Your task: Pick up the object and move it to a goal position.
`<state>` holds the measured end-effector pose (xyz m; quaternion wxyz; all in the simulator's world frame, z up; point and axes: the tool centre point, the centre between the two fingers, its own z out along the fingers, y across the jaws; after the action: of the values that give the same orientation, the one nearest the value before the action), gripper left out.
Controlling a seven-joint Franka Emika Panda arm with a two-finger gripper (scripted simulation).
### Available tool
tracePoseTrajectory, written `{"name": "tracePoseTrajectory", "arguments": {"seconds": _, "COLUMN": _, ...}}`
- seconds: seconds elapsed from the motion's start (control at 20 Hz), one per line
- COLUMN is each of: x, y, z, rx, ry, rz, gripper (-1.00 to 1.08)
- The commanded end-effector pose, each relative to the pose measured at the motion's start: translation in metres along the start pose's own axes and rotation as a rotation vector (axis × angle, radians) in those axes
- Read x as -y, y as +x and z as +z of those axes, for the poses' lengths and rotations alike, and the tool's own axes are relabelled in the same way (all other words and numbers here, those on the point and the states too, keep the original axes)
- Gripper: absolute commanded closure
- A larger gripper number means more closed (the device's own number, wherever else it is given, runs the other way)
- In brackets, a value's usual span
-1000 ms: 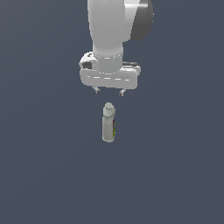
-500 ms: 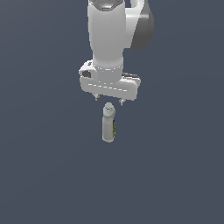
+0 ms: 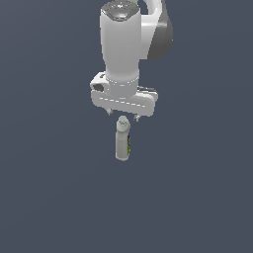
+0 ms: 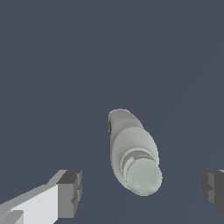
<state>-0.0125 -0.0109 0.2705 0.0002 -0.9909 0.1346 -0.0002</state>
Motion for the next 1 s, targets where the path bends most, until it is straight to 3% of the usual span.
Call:
{"name": "tracePoseTrajectory", "arguments": {"seconds": 0.0, "x": 0.000, "y": 0.000, "z": 0.010, "rx": 0.001, "ry": 0.000, "rz": 0.001, "gripper": -0.92}}
{"name": "tracePoseTrajectory", "arguments": {"seconds": 0.5, "x": 0.000, "y": 0.001, "z": 0.040, "rx": 0.000, "ry": -0.001, "rz": 0.004, "gripper": -0.92}}
{"name": "tracePoseTrajectory", "arguments": {"seconds": 0.55, "x": 0.000, "y": 0.001, "z": 0.040, "rx": 0.000, "ry": -0.001, "rz": 0.004, "gripper": 1.08}}
{"name": "tracePoseTrajectory", "arguments": {"seconds": 0.95, "x": 0.000, "y": 0.001, "z": 0.040, "rx": 0.000, "ry": -0.001, "rz": 0.004, "gripper": 1.08}}
